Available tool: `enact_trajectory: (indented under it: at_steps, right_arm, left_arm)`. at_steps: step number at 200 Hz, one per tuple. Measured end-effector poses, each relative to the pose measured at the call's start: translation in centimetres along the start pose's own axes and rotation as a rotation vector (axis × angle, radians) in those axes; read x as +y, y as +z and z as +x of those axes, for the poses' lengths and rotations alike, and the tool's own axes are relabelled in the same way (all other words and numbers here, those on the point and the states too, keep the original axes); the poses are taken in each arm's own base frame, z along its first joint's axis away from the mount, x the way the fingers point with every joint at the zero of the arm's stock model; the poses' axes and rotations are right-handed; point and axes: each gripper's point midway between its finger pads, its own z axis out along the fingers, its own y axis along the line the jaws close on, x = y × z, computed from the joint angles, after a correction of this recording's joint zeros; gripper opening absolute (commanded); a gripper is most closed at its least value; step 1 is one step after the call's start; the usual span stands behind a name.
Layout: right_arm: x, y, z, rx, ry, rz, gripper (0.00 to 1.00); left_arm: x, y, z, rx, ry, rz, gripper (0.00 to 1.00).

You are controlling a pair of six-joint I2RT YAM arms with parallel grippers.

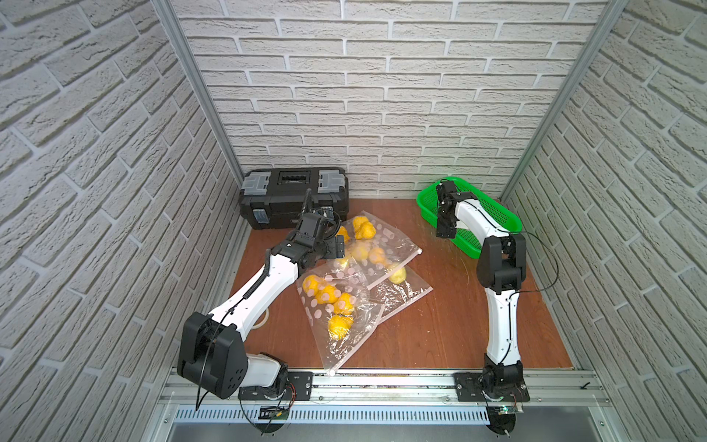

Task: Open the zip-top bag and take out the pear
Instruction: Adjust the basket at the center of the board.

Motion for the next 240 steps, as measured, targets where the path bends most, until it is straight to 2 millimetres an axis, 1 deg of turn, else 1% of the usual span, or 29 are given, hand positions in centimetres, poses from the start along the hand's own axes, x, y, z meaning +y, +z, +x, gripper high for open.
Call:
enact_trajectory:
  at_steps: [17,33,69,90,116,134,156,174,195,213,240]
  right_arm:
    - [-0.4,0.1,-0.5,-0.009,-0.012,0.002,0.50]
    - [-0.8,-0.2,-1.1,-0.011,-0.025,0.000,0.39]
    - [-2.5,-0.8,-2.4,-0.005,-0.102,0.018,0.30]
    - [-3.3,-1.2,-3.1,0.002,-0.156,0.029,0.28]
    - [-4.2,-1.5,-4.5,0.009,-0.248,0.050,0.26]
    - [-4.1,-1.4,-5.9,0.020,-0.310,0.057,0.26]
    - [-3.9,-1.1,-8.4,0.026,-0.368,0.071,0.25]
    - [-3.6,-0.9,-10.3,0.040,-0.387,0.071,0.24]
    - [-2.9,-0.5,-11.7,0.058,-0.395,0.064,0.23]
    - [-2.5,0.1,-12.3,0.069,-0.389,0.055,0.24]
    - [-2.1,0.6,-11.8,0.093,-0.389,0.054,0.26]
  left_arm:
    - [0.0,0.0,0.0,0.001,-0.001,0.000,0.95]
    - [0.0,0.0,0.0,0.001,-0.002,0.000,0.95]
    - [0.0,0.0,0.0,0.001,-0.009,0.000,0.95]
    - [-0.1,-0.1,0.0,-0.001,-0.019,0.005,0.95]
    - [-0.2,-0.2,0.0,0.002,-0.025,0.011,0.94]
    - [-0.2,-0.2,0.2,0.009,-0.024,0.013,0.93]
    - [-0.2,-0.2,0.5,0.022,-0.022,0.012,0.93]
    - [-0.3,-0.1,0.6,0.028,-0.019,0.013,0.92]
    - [-0.7,0.2,0.6,0.039,-0.010,0.018,0.92]
    - [-1.2,0.5,0.8,0.051,0.000,0.024,0.92]
    - [-2.3,0.6,1.0,0.068,0.022,0.038,0.91]
